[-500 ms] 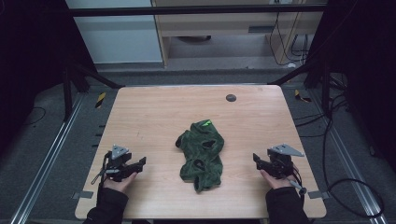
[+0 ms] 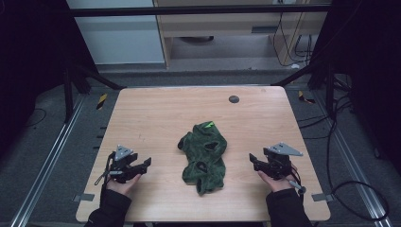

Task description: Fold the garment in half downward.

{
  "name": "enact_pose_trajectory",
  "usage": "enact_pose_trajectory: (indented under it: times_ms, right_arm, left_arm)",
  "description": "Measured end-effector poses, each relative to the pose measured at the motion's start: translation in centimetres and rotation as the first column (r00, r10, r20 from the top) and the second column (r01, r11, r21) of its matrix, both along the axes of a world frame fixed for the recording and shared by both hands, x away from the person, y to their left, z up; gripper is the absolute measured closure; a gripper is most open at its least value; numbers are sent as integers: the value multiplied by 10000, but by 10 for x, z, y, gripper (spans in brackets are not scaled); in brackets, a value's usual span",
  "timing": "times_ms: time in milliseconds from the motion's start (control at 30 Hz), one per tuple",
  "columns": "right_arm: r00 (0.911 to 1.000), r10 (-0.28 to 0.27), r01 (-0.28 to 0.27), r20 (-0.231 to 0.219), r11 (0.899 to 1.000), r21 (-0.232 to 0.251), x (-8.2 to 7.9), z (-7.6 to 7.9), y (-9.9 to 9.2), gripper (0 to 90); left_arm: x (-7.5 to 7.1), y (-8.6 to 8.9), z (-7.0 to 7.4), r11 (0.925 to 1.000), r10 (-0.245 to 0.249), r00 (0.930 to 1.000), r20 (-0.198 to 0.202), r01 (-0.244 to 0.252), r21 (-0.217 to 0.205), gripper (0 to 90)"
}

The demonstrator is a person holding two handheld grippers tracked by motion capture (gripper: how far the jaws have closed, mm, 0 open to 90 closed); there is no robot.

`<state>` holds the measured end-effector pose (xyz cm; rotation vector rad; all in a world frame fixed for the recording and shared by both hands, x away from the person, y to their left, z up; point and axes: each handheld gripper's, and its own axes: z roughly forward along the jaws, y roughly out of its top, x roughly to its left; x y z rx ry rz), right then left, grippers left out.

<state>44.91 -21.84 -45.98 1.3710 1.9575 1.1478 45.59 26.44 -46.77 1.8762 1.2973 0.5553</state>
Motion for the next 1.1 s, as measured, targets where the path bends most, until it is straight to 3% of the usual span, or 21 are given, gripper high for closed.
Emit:
enact_pose_trajectory:
  times_ms: [300,567,1100]
  right_arm:
    - [9995,314,-314,57,9995,17,4,9,3,419]
    - [9979,636,-637,69,9979,133,14,22,10,468]
    - [9957,930,-930,-13,9957,13,37,33,26,492]
  left_arm:
    - [9,-1,10,9996,-48,10000,83,51,-265,367]
    - [22,-8,28,9993,-155,9989,435,169,-323,363]
    - [43,-24,38,9991,-232,9977,635,253,-326,379]
